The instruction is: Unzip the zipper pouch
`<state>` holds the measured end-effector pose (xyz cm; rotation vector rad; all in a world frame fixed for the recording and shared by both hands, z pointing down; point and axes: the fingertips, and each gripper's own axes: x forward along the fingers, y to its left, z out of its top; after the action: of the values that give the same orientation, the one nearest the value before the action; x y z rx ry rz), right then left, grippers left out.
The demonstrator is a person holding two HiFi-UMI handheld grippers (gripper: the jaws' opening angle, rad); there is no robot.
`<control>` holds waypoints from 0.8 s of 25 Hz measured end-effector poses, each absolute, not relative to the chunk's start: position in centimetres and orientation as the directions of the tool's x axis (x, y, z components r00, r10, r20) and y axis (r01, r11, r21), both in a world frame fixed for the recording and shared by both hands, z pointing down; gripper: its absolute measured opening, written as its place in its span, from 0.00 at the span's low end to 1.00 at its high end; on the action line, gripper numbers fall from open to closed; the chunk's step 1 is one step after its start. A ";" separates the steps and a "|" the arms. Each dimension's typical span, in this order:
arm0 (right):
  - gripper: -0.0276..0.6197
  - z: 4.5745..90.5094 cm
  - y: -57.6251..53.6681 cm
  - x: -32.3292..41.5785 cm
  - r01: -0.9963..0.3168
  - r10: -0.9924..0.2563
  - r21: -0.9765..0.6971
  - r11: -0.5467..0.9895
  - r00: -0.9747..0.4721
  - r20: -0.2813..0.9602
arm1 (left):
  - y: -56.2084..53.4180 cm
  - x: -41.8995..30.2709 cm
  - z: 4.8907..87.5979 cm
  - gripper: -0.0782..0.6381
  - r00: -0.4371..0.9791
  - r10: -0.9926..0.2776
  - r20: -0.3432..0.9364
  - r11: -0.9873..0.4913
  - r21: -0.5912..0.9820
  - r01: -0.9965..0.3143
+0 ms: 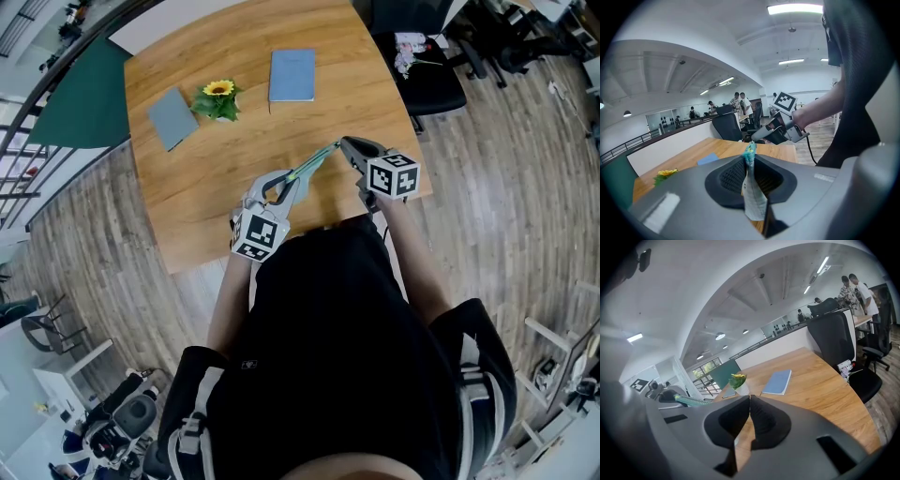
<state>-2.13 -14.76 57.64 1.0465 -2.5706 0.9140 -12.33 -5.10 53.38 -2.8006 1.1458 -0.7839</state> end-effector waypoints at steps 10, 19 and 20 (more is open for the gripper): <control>0.07 58.0 -14.7 -1.6 -0.690 -0.548 -0.462 0.557 -0.723 0.420 | -4.9 -11.8 53.1 0.17 0.615 -0.654 0.441 -0.737 -0.185 -0.650; 0.08 58.1 -14.4 -1.3 -0.681 -0.536 -0.450 0.578 -0.733 0.420 | -5.0 -11.6 53.0 0.17 0.607 -0.655 0.451 -0.735 -0.190 -0.651; 0.08 58.0 -14.4 -1.2 -0.668 -0.527 -0.454 0.590 -0.745 0.410 | -5.1 -11.5 52.9 0.17 0.606 -0.657 0.449 -0.733 -0.193 -0.652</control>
<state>-1.22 -14.38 57.98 0.9893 -2.5882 0.8831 -11.50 -5.07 52.91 -2.8067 1.1446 -0.7904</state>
